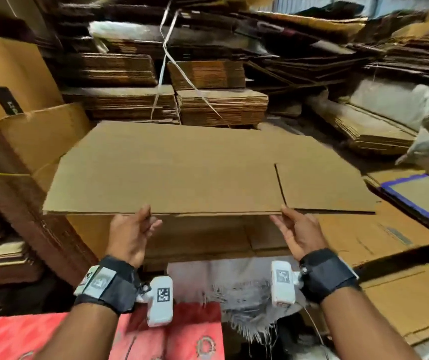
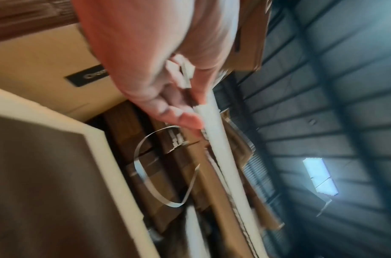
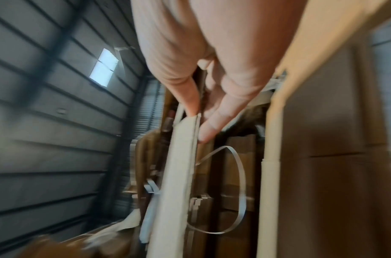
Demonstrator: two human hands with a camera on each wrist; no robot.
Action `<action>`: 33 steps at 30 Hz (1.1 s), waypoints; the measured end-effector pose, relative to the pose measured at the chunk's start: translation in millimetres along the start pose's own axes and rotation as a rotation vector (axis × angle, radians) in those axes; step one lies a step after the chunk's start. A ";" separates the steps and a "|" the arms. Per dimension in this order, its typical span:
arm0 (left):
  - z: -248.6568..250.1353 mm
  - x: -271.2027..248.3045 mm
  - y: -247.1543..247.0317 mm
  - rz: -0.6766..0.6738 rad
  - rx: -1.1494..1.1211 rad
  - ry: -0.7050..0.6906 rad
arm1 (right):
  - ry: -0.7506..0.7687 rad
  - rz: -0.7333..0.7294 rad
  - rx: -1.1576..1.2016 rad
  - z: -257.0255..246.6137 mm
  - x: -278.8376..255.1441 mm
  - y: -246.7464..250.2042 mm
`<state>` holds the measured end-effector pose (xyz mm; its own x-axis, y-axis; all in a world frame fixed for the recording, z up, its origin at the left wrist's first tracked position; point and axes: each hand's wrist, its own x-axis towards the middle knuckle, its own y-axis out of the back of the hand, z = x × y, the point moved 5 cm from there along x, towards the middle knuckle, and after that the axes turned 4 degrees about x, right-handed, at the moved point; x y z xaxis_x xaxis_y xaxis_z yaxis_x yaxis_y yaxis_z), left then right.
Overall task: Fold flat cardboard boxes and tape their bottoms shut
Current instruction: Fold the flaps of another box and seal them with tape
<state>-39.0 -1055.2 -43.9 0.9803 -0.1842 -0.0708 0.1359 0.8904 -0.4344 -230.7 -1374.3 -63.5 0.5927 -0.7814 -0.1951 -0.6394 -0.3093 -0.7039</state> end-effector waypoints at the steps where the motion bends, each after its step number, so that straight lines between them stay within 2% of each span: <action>1: -27.2 7.0 6.2 0.075 0.057 0.064 | -0.050 0.045 -0.051 16.7 13.7 15.1; 3: -76.6 19.6 19.5 0.165 0.117 0.186 | -0.143 0.119 -0.154 51.4 38.7 46.4; 5: -112.2 32.1 30.5 0.192 0.157 0.256 | -0.222 0.148 -0.221 79.8 59.0 72.9; 8: -139.9 47.3 40.9 0.187 0.170 0.328 | -0.317 0.129 -0.218 107.8 81.4 91.4; 11: -155.7 59.4 52.8 0.220 0.143 0.396 | -0.340 0.145 -0.235 122.2 97.2 89.4; 14: -155.3 76.5 50.3 0.177 0.184 0.336 | -0.271 0.188 -0.228 129.9 117.7 83.8; 18: -138.5 101.4 33.3 0.099 0.231 0.235 | -0.210 0.136 -0.176 127.8 145.3 68.2; 20: -140.2 110.9 37.4 0.102 0.277 0.254 | -0.194 0.145 -0.189 130.5 159.4 68.0; 24: -164.6 117.1 64.3 0.141 0.335 0.330 | -0.269 0.249 -0.343 149.4 174.7 83.9; 28: -179.0 122.4 80.4 0.156 0.346 0.319 | -0.267 0.221 -0.486 160.9 183.6 91.7; 31: -175.8 127.0 78.4 0.154 0.344 0.297 | -0.255 0.195 -0.380 161.7 181.8 79.1; 33: -176.4 129.9 81.9 0.172 0.435 0.318 | -0.250 0.190 -0.506 159.9 176.1 72.6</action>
<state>74.2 -1079.6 -247.0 0.9114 -0.0773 -0.4043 0.0901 0.9958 0.0128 -94.5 -1447.7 -258.1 0.5036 -0.7158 -0.4838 -0.8629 -0.4446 -0.2403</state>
